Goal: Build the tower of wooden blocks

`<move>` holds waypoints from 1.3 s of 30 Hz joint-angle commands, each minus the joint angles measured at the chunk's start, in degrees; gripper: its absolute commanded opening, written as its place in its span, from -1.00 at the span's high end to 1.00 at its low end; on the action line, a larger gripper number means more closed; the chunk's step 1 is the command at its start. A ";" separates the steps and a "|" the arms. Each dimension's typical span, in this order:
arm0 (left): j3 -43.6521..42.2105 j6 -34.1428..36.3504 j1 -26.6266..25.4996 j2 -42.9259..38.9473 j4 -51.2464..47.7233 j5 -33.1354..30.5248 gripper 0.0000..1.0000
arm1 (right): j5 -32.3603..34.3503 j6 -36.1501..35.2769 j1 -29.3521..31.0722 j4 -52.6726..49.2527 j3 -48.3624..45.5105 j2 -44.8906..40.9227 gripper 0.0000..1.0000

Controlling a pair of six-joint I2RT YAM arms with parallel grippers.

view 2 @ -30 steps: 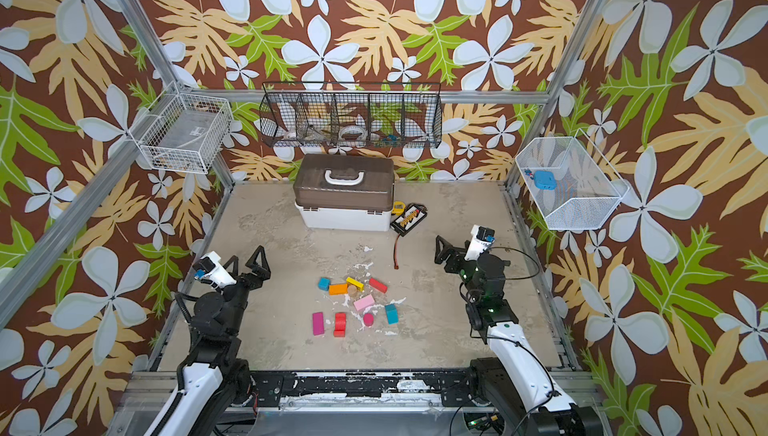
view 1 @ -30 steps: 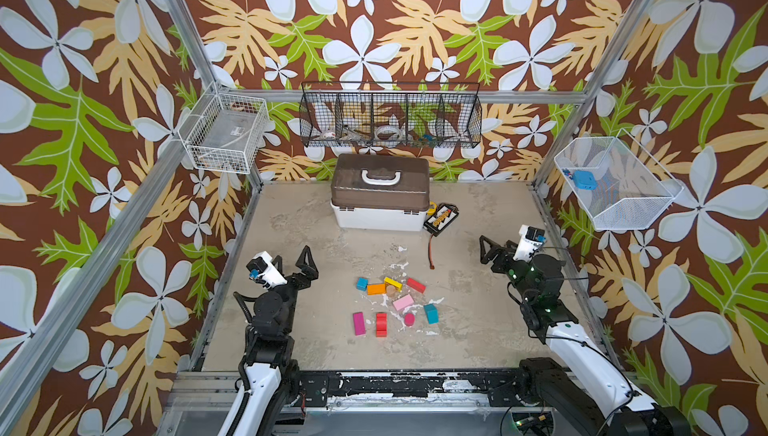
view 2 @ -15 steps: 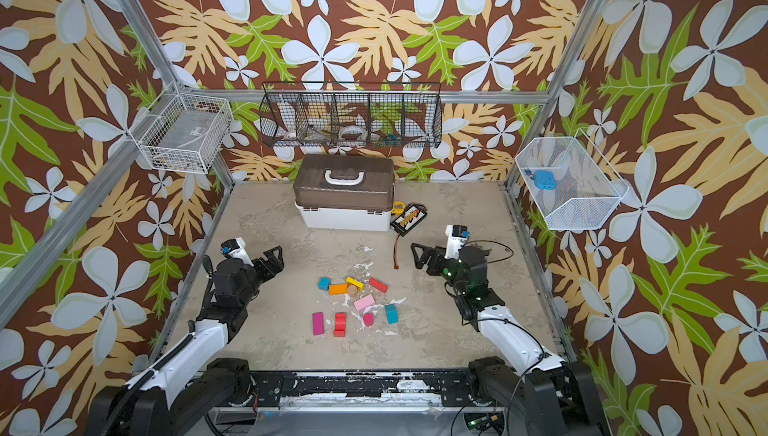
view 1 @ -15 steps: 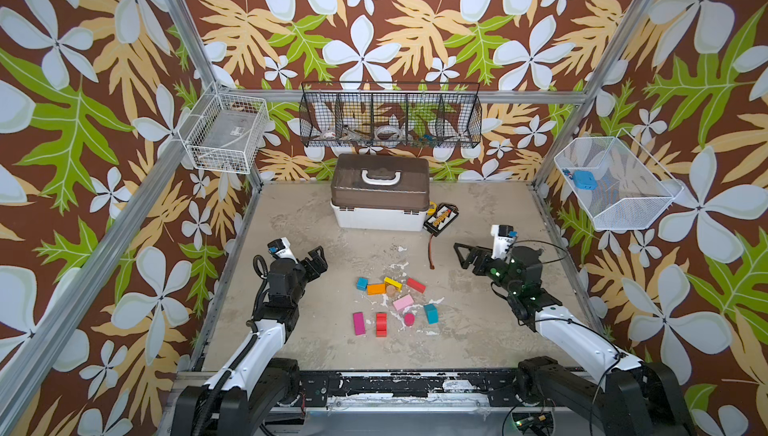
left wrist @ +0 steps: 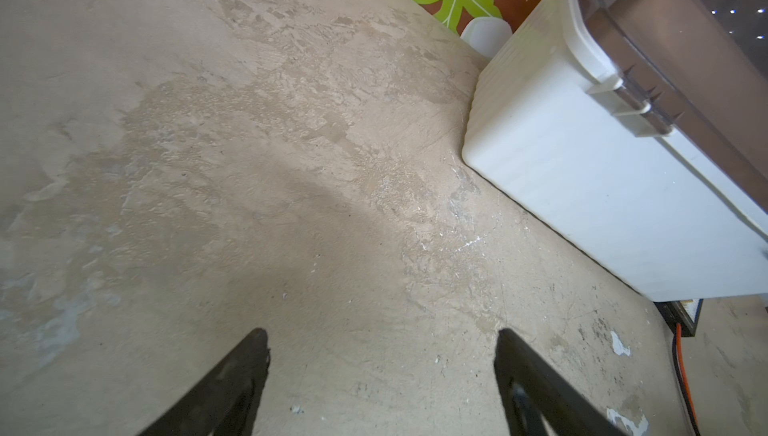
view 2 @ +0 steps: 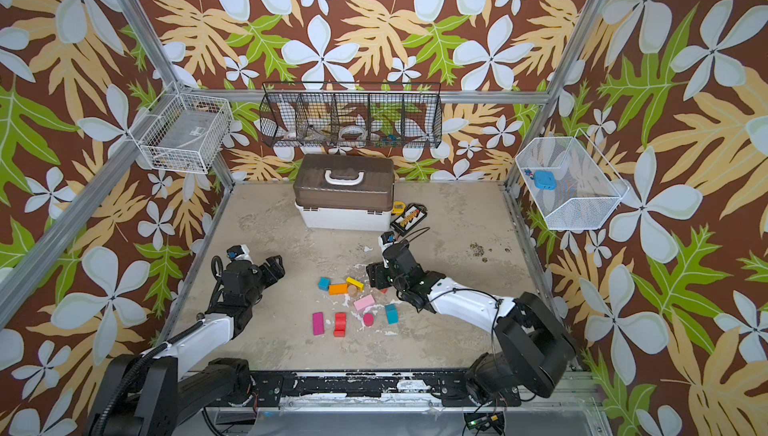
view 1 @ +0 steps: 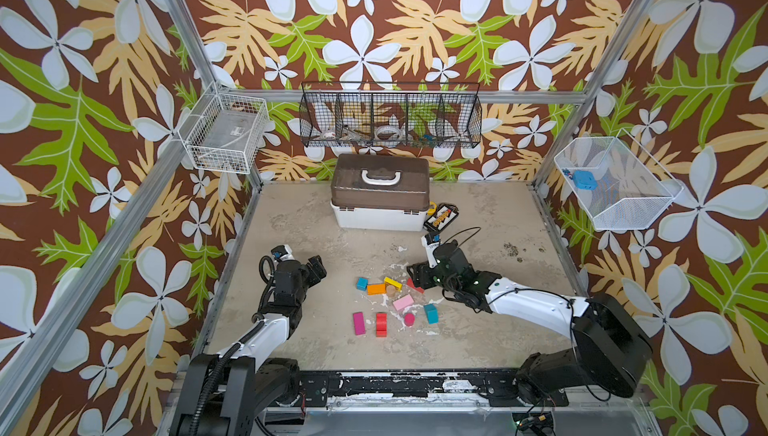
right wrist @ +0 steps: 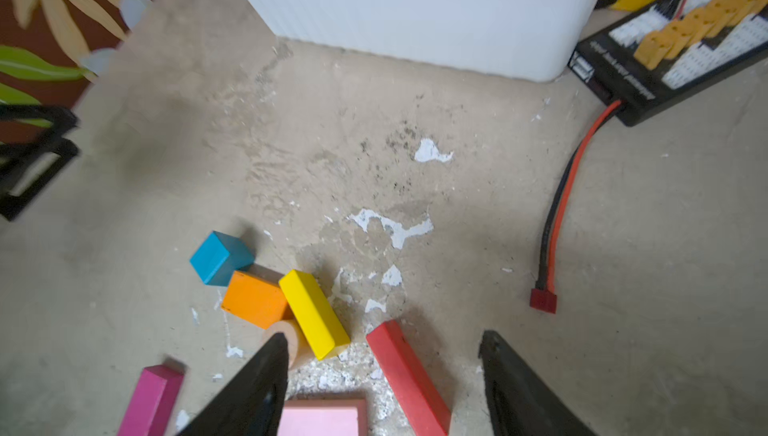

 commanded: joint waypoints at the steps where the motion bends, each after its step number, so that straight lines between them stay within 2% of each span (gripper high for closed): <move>1: -1.60 -0.09 -0.23 -2.71 2.75 -0.80 -0.74 | 2.88 -1.23 0.76 -4.71 2.60 4.19 -0.38; 6: -4.10 -0.32 -0.31 -7.39 3.40 -1.23 -0.74 | 2.81 -1.33 1.52 -6.56 5.27 9.61 -0.23; 11: -5.53 -0.58 -0.32 -10.12 3.53 -1.95 -0.74 | 2.11 -0.66 1.68 -6.58 4.94 10.30 -0.15; 27: -5.61 -0.62 -0.32 -10.26 3.43 -1.86 -0.74 | 1.18 1.79 2.50 -8.98 4.62 10.75 0.00; 39: -5.58 -0.75 -0.36 -10.25 3.41 -1.96 -0.74 | 2.31 3.27 2.49 -10.58 4.69 10.99 0.43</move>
